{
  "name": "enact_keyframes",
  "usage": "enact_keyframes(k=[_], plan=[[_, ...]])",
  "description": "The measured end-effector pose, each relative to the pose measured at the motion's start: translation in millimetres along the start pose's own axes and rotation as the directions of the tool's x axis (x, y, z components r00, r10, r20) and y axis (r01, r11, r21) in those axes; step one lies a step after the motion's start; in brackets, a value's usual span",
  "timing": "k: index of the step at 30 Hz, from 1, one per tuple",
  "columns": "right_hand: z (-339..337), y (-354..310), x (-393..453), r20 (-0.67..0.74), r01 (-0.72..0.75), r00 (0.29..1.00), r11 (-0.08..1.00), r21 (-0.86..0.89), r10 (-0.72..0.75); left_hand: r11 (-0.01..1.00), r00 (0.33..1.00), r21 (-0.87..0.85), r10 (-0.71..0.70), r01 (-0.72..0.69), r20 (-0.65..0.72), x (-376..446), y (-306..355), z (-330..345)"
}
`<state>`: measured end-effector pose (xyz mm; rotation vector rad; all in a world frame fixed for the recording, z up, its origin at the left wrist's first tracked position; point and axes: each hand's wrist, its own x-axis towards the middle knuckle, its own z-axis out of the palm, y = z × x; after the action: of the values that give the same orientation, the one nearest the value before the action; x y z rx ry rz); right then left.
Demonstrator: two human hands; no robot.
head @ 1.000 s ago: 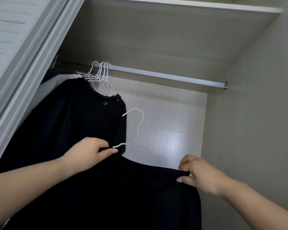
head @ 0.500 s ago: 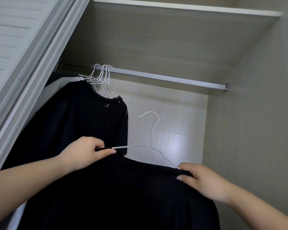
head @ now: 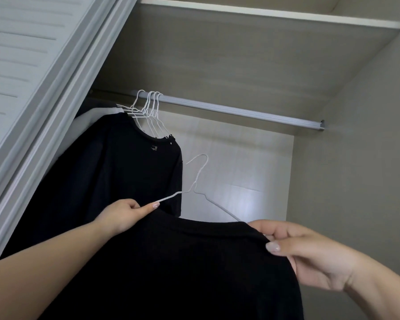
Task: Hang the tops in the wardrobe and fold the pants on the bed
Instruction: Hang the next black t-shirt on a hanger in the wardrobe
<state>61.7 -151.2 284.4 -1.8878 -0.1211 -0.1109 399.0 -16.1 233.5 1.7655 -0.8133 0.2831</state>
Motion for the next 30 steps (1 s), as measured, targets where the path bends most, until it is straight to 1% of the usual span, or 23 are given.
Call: enact_keyframes(k=[3,5,7,9,12,15,19,21,24,26,28,30], plan=[[20.6,0.0,5.4,-0.051,0.131,0.991,0.985,0.111,-0.125,0.983,0.995,-0.182,-0.010,0.029,0.104,-3.3,1.7,19.3],[39.5,2.0,11.6,-0.093,0.203,0.977,0.965,0.165,-0.190,0.946,0.980,-0.314,-0.014,0.078,0.199,-7.9,4.6,29.8],[59.7,6.3,20.2,-0.122,0.265,0.962,0.939,0.220,-0.243,0.908,0.965,-0.400,-0.011,0.120,0.263,-11.8,6.2,34.5],[76.1,10.4,27.1,-0.176,0.303,0.949,0.908,0.288,-0.261,0.873,0.957,-0.464,-0.008,0.148,0.291,-15.0,8.8,35.3],[94.0,11.7,38.7,-0.332,0.329,0.918,0.883,0.335,-0.217,0.840,0.944,-0.524,0.046,0.141,0.328,-17.9,15.7,32.5],[99.7,10.5,54.7,-0.481,0.356,0.856,0.891,0.283,-0.190,0.802,0.913,-0.569,0.074,0.184,0.401,-16.7,27.7,31.1],[94.9,7.6,82.6,-0.566,0.369,0.796,0.913,0.174,-0.214,0.665,0.848,-0.692,0.165,0.281,0.503,-21.8,53.2,27.6],[89.8,3.1,96.5,-0.613,0.397,0.750,0.911,0.115,-0.249,0.630,0.810,-0.718,0.233,0.295,0.538,-24.0,66.4,22.7],[79.2,-9.3,120.1,-0.679,0.442,0.657,0.897,-0.003,-0.326,0.606,0.776,-0.751,0.331,0.261,0.537,-21.9,81.3,11.5],[69.5,-17.8,136.8,-0.707,0.458,0.597,0.884,-0.088,-0.379,0.597,0.751,-0.774,0.408,0.210,0.518,-19.1,89.9,3.0],[60.5,-28.8,153.6,-0.701,0.480,0.562,0.863,-0.155,-0.439,0.599,0.728,-0.789,0.476,0.141,0.492,-14.4,99.3,-3.0],[51.2,-41.4,170.6,-0.683,0.500,0.537,0.839,-0.214,-0.494,0.603,0.757,-0.793,0.480,0.082,0.444,-7.3,108.5,-8.2]])
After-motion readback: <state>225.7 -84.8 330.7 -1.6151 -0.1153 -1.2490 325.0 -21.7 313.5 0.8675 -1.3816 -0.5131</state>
